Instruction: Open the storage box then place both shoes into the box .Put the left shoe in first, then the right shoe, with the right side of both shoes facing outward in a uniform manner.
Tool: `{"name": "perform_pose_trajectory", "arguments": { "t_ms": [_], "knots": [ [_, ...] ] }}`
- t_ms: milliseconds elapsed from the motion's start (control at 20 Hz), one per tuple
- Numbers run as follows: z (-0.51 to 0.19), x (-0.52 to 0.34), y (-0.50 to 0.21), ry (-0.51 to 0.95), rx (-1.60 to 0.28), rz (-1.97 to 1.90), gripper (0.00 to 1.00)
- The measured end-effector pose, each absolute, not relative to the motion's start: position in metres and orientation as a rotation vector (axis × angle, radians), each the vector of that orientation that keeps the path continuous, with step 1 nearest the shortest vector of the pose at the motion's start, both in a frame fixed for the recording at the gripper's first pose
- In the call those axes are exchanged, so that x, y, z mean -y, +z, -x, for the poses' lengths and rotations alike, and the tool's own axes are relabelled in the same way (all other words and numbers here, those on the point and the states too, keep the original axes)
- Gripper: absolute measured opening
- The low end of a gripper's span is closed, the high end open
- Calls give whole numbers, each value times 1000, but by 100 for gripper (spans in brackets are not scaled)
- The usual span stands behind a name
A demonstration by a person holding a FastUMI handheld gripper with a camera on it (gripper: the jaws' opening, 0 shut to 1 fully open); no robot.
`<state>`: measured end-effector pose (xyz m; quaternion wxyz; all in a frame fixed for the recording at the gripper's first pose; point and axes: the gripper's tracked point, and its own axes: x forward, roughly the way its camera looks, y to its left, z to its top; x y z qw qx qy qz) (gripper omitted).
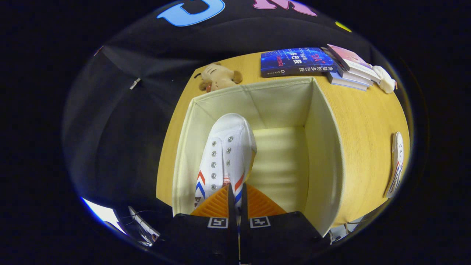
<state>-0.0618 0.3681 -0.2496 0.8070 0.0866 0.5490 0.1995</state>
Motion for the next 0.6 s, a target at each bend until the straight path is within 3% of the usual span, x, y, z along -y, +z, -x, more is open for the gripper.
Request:
{"name": "perform_pose_trajectory", "arguments": {
  "t_ms": [50, 150, 300, 450, 600],
  "knots": [
    [64, -372, -252, 444, -1183, -181, 9],
    [64, -388, -246, 496, -1145, -207, 29],
    [61, -389, -227, 578, -1073, -136, 82],
    [61, -371, -206, 637, -984, -52, 98],
    [59, -338, -181, 657, -901, -14, 99]
  ]
}}
